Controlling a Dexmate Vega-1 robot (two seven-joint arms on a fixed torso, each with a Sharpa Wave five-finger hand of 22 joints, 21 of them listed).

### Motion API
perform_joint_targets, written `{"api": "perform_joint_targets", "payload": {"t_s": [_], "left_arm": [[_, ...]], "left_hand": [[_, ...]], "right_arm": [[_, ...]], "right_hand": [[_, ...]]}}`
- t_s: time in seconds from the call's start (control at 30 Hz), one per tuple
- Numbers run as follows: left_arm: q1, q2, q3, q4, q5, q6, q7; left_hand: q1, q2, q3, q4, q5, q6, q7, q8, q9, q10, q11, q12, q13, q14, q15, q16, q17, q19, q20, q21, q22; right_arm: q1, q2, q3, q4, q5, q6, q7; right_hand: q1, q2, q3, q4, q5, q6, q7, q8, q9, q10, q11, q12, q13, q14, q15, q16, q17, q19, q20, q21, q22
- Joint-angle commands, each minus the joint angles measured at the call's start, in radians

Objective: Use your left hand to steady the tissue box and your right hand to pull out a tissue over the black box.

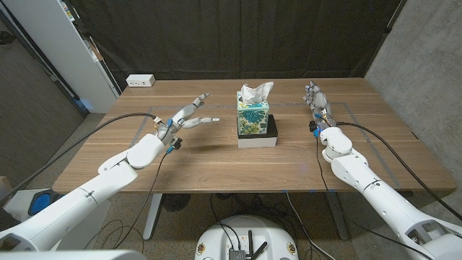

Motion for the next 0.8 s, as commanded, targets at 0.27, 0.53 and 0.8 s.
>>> {"api": "perform_joint_targets", "payload": {"t_s": [0.27, 0.53, 0.8], "left_arm": [[-0.115, -0.057, 0.070, 0.114, -0.021, -0.090, -0.102], [-0.152, -0.085, 0.096, 0.154, -0.026, -0.123, -0.131], [-0.179, -0.107, 0.119, 0.185, -0.030, -0.145, -0.160]], "left_hand": [[0.020, 0.004, -0.013, -0.002, 0.012, -0.322, -0.008, 0.006, 0.002, -0.227, -0.008, 0.008, 0.003, -0.117, -0.006, 0.006, 0.002, 0.009, 0.000, 0.006, 0.003], [0.028, 0.005, -0.020, -0.001, 0.014, -0.319, -0.007, 0.006, 0.002, -0.223, -0.009, 0.006, 0.003, -0.113, -0.005, 0.004, 0.002, 0.012, 0.001, 0.005, 0.003], [0.035, 0.008, -0.025, 0.000, 0.016, -0.314, -0.011, 0.005, 0.002, -0.220, -0.012, 0.005, 0.002, -0.110, -0.009, 0.002, 0.002, 0.016, -0.001, 0.005, 0.003]], "right_arm": [[-0.004, -0.007, -0.004, -0.022, -0.019, -0.014, -0.012], [-0.005, -0.009, -0.004, -0.025, -0.024, -0.012, -0.013], [-0.008, -0.010, -0.004, -0.027, -0.027, -0.005, -0.011]], "right_hand": [[0.000, 0.006, 0.003, -0.010, 0.003, 0.009, 0.000, -0.005, 0.003, 0.010, -0.002, -0.001, 0.006, 0.011, -0.009, -0.006, 0.000, 0.002, 0.009, -0.005, 0.004], [0.001, 0.006, 0.003, -0.013, 0.004, 0.010, 0.001, -0.005, 0.003, 0.009, -0.002, -0.001, 0.006, 0.012, -0.007, -0.007, -0.001, 0.002, 0.009, -0.005, 0.004], [0.001, 0.007, 0.002, -0.015, 0.004, 0.010, 0.001, -0.005, 0.003, 0.010, -0.003, -0.001, 0.006, 0.012, -0.008, -0.007, -0.001, 0.002, 0.009, -0.005, 0.004]]}}
